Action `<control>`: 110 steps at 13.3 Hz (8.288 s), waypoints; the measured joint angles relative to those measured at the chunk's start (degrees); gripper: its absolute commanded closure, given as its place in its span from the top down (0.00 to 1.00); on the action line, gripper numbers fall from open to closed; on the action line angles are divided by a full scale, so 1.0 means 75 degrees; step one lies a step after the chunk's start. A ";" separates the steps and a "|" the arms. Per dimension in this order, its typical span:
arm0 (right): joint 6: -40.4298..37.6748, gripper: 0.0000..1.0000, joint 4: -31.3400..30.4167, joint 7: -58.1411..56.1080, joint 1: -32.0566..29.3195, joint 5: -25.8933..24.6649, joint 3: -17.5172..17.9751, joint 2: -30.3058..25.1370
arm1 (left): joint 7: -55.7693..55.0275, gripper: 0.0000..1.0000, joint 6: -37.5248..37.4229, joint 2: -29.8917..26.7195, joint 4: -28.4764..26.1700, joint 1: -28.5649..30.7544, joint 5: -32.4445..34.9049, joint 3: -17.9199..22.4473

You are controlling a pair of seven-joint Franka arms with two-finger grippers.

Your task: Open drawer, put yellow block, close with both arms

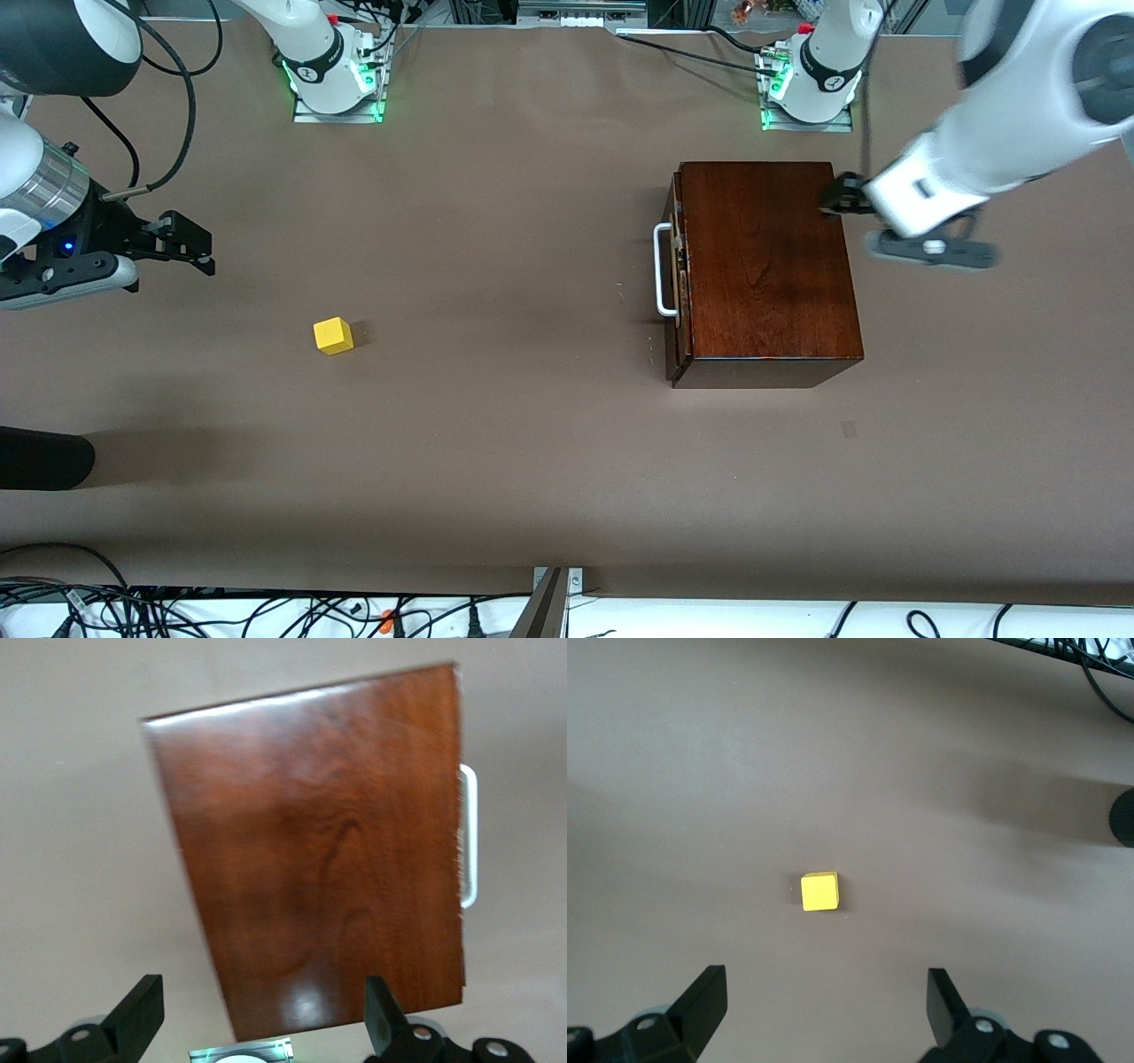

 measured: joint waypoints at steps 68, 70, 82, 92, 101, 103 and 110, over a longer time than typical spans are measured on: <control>-0.0159 1.00 -0.0354 -0.0189 0.0364 -0.0033 0.0067 0.1072 | -0.5875 1.00 0.3420 0.4335 0.1382 -0.4072 0.1975 -0.0040; 0.0359 1.00 -0.0814 -0.0189 0.0362 -0.0033 0.0061 0.1121 | -0.5891 1.00 0.3349 0.4387 0.1467 -0.4094 0.1975 -0.0027; 0.5212 1.00 -0.3746 -0.0189 0.0373 -0.0033 0.0108 0.1967 | -0.5928 1.00 0.2924 0.4661 0.1949 -0.4160 0.2028 -0.0059; 0.6200 0.57 -0.3856 -0.0155 0.0383 -0.0032 0.0210 0.2708 | -0.5922 1.00 0.2196 0.4882 0.2650 -0.4295 0.2229 -0.0135; 0.6208 0.00 -0.3728 -0.0166 0.0398 -0.0032 0.0386 0.2681 | -0.5479 1.00 0.0341 0.3505 0.3175 -0.3945 0.2416 -0.0171; 0.6148 0.00 -0.3536 -0.0178 0.0411 -0.0032 0.0590 0.2639 | -0.4938 1.00 -0.0203 0.2969 0.3181 -0.3501 0.2177 -0.0170; 0.3427 0.00 -0.1324 -0.0494 0.0637 -0.0101 0.1695 0.2324 | -0.2161 1.00 -0.1292 0.1724 0.3157 -0.0761 0.1070 -0.0133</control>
